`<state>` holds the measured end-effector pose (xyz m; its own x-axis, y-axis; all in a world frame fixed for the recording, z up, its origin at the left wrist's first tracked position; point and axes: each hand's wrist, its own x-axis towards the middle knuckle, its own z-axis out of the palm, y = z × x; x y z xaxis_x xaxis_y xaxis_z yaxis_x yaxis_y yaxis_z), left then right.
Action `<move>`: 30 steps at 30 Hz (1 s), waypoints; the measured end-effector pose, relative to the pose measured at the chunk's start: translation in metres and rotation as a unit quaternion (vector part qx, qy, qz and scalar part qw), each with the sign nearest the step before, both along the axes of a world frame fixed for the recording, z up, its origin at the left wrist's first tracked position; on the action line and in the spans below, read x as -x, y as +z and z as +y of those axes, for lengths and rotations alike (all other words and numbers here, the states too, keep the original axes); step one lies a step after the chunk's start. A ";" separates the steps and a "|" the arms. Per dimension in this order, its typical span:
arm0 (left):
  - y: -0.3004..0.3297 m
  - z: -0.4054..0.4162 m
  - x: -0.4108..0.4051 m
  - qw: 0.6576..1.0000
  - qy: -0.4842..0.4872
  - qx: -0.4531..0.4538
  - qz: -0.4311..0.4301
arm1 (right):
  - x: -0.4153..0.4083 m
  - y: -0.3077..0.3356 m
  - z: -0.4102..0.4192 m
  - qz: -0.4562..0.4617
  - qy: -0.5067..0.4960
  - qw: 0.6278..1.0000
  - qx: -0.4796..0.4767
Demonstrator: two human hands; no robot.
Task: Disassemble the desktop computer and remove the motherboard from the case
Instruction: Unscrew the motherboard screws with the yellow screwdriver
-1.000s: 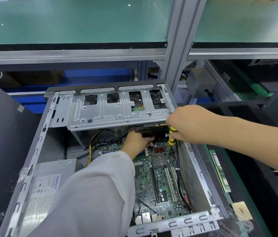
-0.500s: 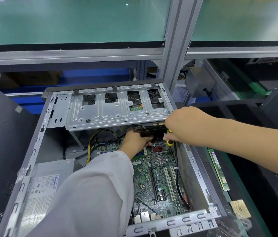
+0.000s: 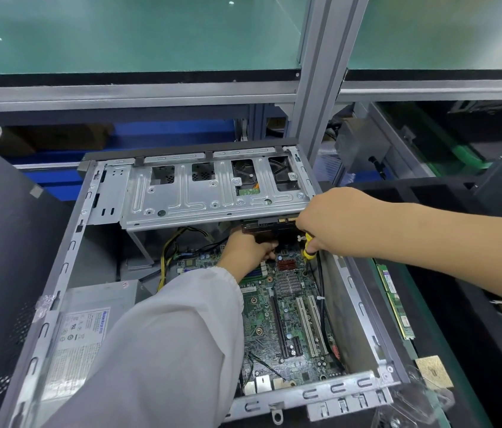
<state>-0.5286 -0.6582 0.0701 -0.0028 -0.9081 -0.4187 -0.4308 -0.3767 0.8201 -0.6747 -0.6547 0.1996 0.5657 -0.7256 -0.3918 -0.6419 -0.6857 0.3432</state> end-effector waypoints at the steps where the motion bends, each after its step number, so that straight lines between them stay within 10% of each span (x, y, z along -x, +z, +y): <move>1: 0.000 0.000 0.000 1.000 -0.001 -0.002 -0.003 | 0.001 0.000 0.000 -0.003 -0.005 1.000 -0.004; 19: 0.030 0.013 0.003 0.994 -0.092 -0.049 -0.014 | -0.003 -0.001 0.002 -0.015 -0.006 1.000 0.020; 23: 0.044 0.030 0.006 0.953 -0.248 0.022 -0.174 | 0.002 -0.001 0.001 -0.048 -0.010 0.998 0.026; 30: 0.053 0.037 0.007 0.904 -0.370 0.019 -0.216 | 0.001 0.000 -0.001 -0.063 -0.027 0.998 -0.003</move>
<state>-0.5358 -0.6212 0.1230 -0.4585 -0.7385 -0.4944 -0.8360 0.1697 0.5218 -0.6756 -0.6554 0.2000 0.5708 -0.7545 -0.3239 -0.7159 -0.6505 0.2538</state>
